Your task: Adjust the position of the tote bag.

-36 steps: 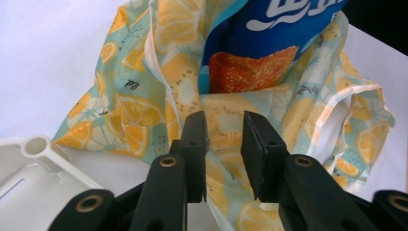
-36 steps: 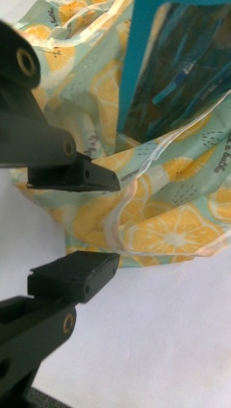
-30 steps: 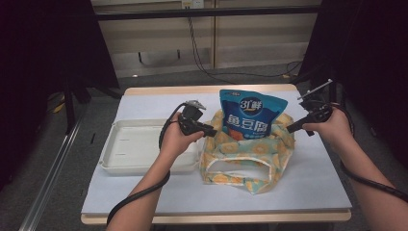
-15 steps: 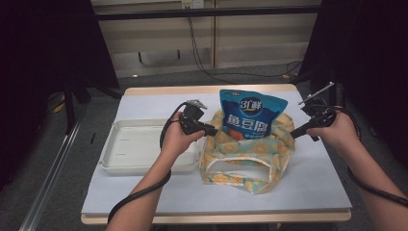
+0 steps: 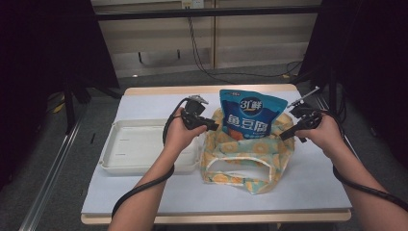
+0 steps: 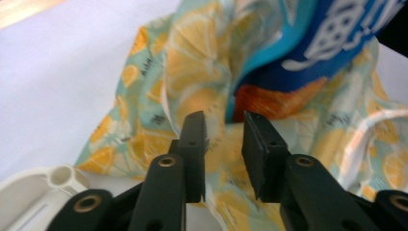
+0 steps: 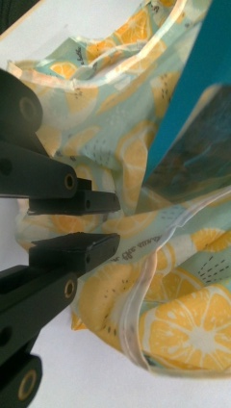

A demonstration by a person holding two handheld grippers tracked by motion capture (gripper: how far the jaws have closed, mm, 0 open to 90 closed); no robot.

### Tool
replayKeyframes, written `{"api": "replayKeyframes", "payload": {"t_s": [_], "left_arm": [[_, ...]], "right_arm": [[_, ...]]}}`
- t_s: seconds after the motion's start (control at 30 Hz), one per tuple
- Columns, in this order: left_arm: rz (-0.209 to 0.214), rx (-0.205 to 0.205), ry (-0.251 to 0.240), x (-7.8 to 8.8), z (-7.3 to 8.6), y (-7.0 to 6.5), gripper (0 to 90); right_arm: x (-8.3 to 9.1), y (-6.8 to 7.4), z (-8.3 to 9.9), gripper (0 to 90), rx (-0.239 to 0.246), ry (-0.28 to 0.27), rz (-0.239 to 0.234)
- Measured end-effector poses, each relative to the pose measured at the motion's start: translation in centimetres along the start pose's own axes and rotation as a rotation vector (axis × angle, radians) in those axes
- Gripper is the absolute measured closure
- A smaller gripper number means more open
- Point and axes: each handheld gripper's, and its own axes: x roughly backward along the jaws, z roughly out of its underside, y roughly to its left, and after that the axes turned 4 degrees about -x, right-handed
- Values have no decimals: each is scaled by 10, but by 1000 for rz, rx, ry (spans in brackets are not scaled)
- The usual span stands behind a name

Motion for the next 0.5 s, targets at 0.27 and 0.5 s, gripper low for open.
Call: {"api": "replayKeyframes", "payload": {"t_s": [0.27,0.5], "left_arm": [[19,10,15,-10,-5,14,900],[20,15,19,-13,-1,17,900]], "right_arm": [[-10,-9,-3,900,-12,-9,11],[-12,-15,-6,888,-31,-27,12]]}}
